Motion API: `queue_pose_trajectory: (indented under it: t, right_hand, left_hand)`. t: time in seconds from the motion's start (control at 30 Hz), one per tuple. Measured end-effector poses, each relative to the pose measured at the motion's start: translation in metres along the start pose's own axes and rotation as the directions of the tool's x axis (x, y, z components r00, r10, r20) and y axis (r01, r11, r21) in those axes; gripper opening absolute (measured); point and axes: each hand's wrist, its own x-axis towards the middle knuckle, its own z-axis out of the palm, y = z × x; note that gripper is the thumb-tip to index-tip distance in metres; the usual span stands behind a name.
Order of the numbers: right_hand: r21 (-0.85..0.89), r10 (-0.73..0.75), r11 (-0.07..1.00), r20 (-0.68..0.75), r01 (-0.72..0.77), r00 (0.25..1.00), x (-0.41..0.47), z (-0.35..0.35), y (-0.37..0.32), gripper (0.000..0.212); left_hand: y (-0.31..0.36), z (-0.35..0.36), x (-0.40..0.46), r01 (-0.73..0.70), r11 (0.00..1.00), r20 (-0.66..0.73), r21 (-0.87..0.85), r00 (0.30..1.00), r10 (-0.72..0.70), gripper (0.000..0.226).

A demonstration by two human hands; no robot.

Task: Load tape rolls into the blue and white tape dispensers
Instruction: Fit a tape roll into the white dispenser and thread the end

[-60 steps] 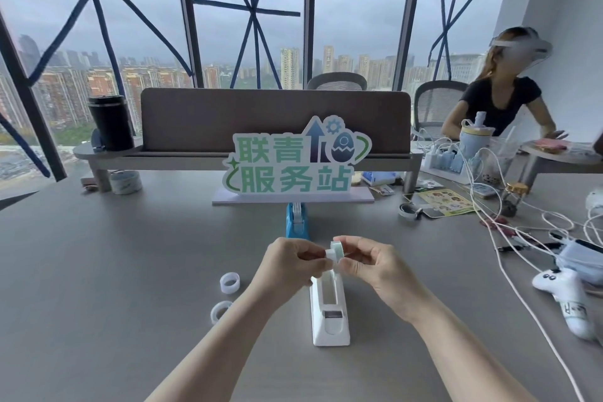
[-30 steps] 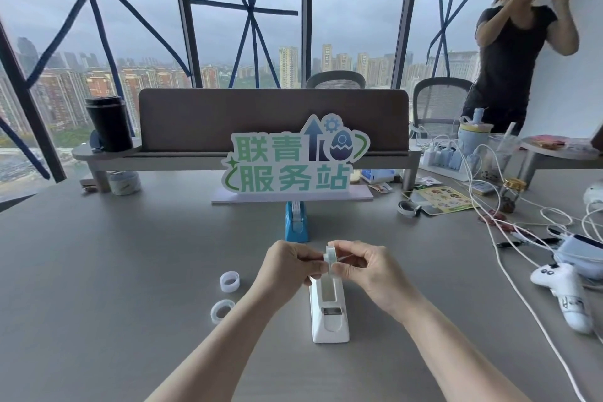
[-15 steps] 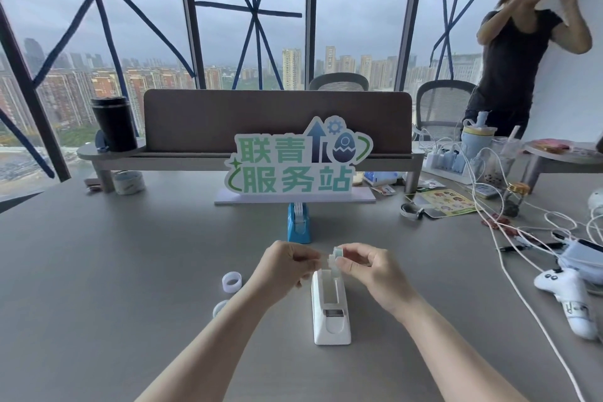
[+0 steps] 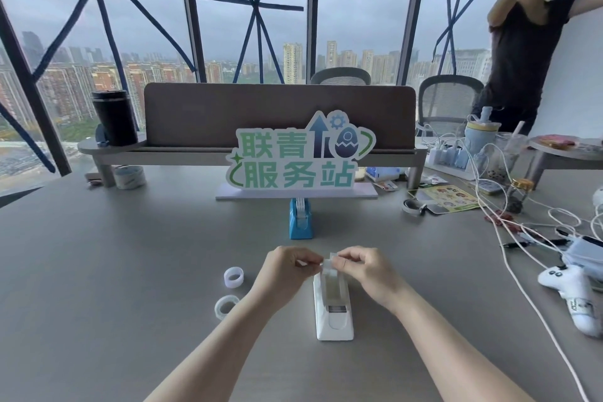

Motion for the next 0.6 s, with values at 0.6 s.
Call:
queue_pose_trajectory:
  t: [0.6]
  right_hand:
    - [-0.116,0.014,0.993,0.099,-0.003,0.995,0.004,-0.008,-0.002,0.022]
  left_hand:
    - [-0.007,0.008,0.014,-0.063,0.995,0.034,0.072,0.998,0.06,0.011]
